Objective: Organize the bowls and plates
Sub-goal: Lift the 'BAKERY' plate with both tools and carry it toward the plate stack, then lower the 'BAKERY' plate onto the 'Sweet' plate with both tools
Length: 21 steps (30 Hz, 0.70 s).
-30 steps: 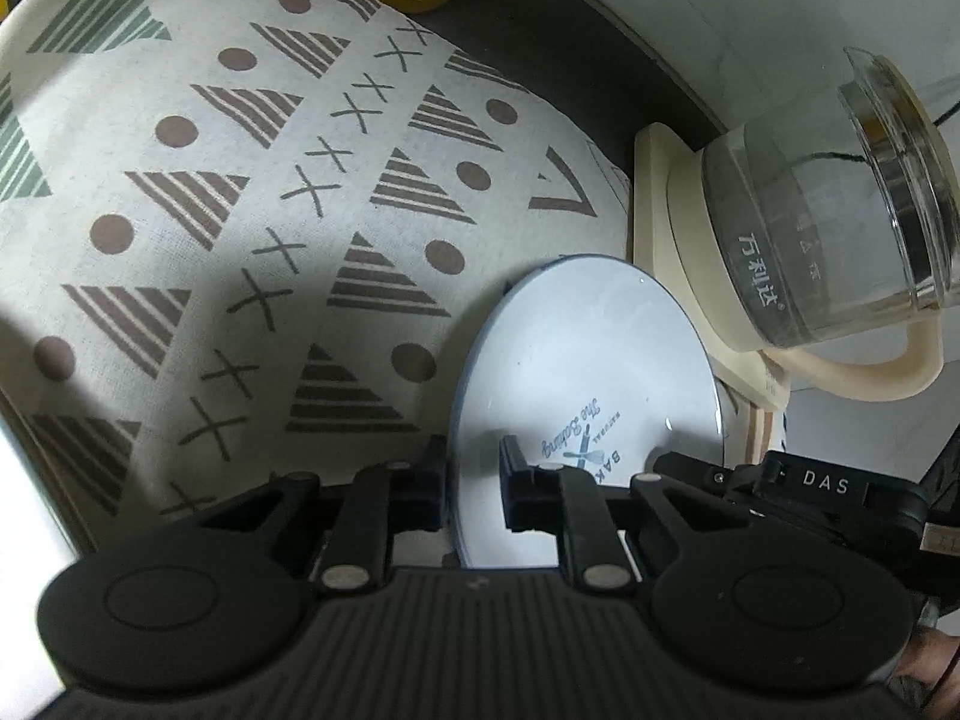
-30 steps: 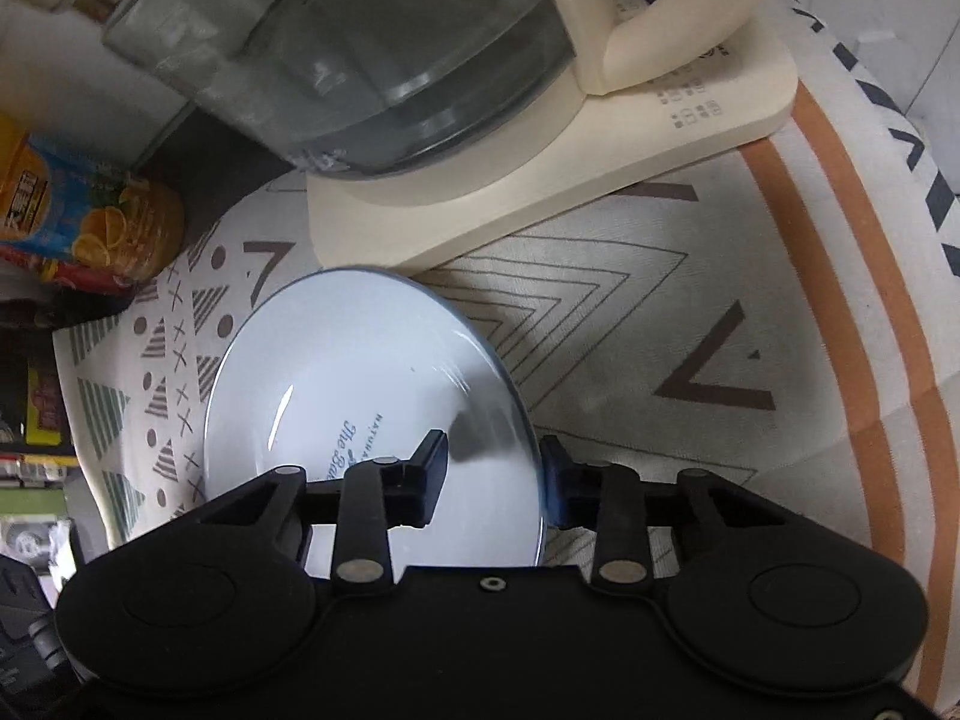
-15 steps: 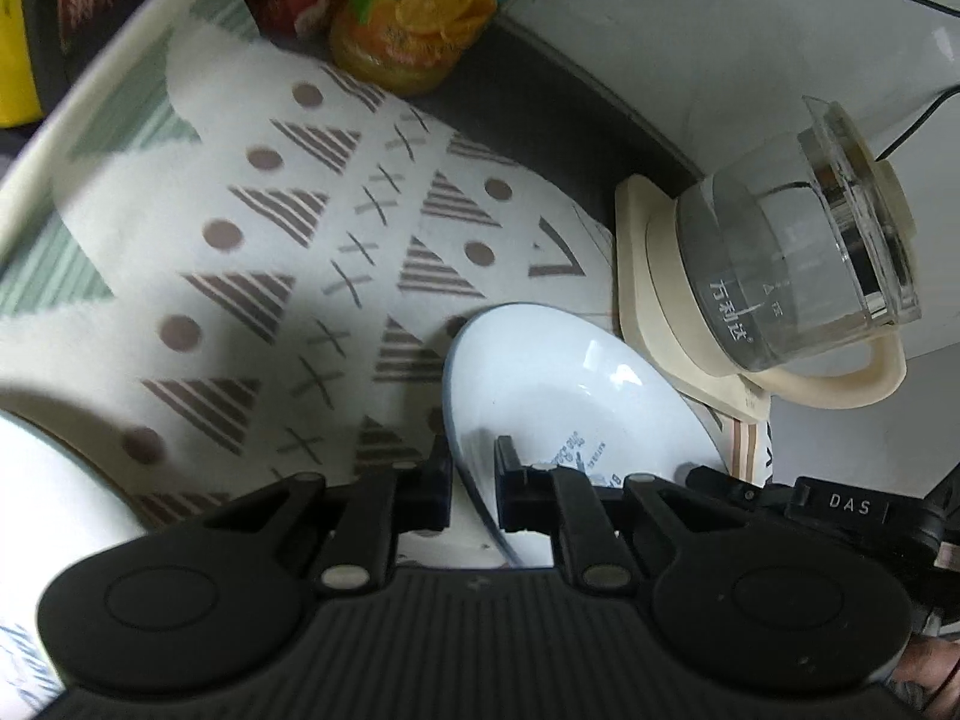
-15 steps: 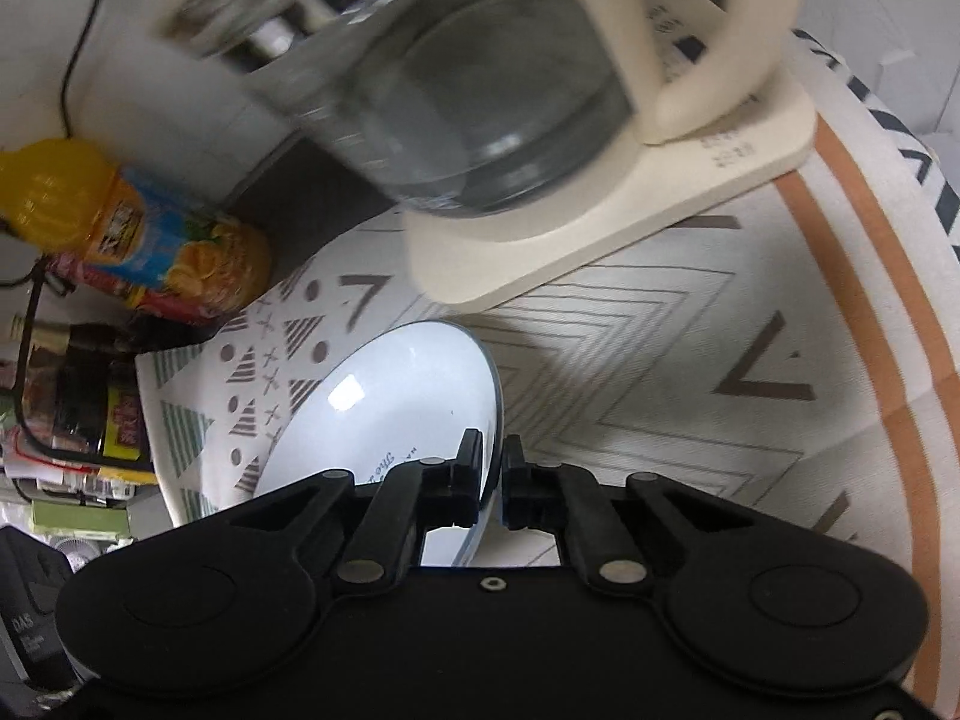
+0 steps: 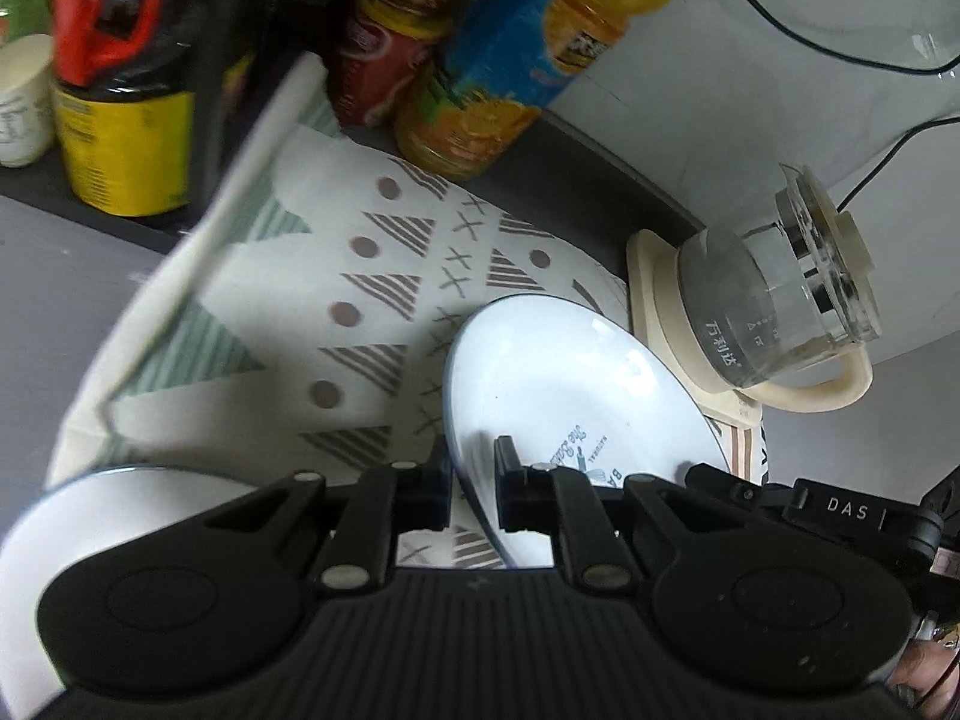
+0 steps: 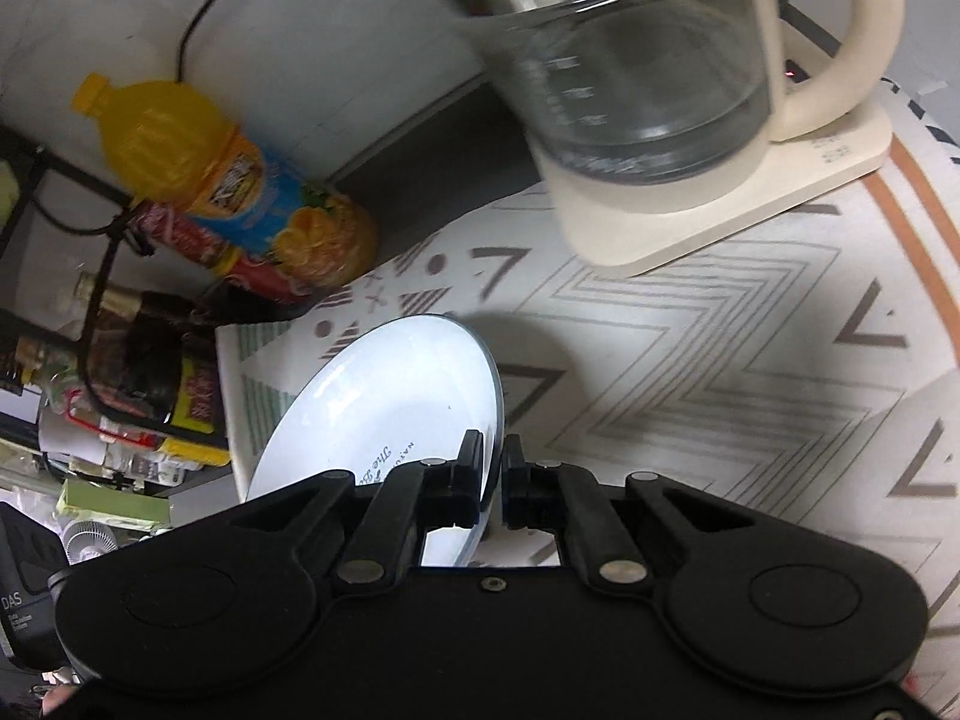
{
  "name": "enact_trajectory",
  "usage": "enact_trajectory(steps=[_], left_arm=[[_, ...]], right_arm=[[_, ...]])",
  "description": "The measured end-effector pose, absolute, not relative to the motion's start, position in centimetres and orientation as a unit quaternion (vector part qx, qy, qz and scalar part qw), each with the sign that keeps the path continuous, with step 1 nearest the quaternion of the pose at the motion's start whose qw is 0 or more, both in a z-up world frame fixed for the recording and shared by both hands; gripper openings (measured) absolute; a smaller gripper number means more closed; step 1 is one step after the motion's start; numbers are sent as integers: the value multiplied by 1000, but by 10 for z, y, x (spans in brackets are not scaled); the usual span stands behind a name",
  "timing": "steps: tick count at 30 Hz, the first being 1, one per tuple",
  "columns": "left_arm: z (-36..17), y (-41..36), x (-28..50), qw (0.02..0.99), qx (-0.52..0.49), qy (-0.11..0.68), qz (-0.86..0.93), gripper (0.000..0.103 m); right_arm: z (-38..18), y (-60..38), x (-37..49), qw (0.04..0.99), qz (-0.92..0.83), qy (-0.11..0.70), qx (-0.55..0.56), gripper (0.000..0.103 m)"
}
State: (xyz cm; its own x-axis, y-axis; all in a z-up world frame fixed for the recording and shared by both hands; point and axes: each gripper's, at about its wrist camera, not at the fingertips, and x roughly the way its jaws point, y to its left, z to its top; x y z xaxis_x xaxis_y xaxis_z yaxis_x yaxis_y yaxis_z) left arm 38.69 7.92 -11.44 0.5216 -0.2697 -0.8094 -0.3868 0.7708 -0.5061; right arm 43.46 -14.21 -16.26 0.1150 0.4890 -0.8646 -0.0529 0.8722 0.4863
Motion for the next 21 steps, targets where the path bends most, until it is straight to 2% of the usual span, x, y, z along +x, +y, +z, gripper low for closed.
enact_trajectory(steps=[21], left_arm=[[-98,137,326,798,-334,502,-6,12]], right_arm=[[-138,-102,352,743,179,619,181,6]])
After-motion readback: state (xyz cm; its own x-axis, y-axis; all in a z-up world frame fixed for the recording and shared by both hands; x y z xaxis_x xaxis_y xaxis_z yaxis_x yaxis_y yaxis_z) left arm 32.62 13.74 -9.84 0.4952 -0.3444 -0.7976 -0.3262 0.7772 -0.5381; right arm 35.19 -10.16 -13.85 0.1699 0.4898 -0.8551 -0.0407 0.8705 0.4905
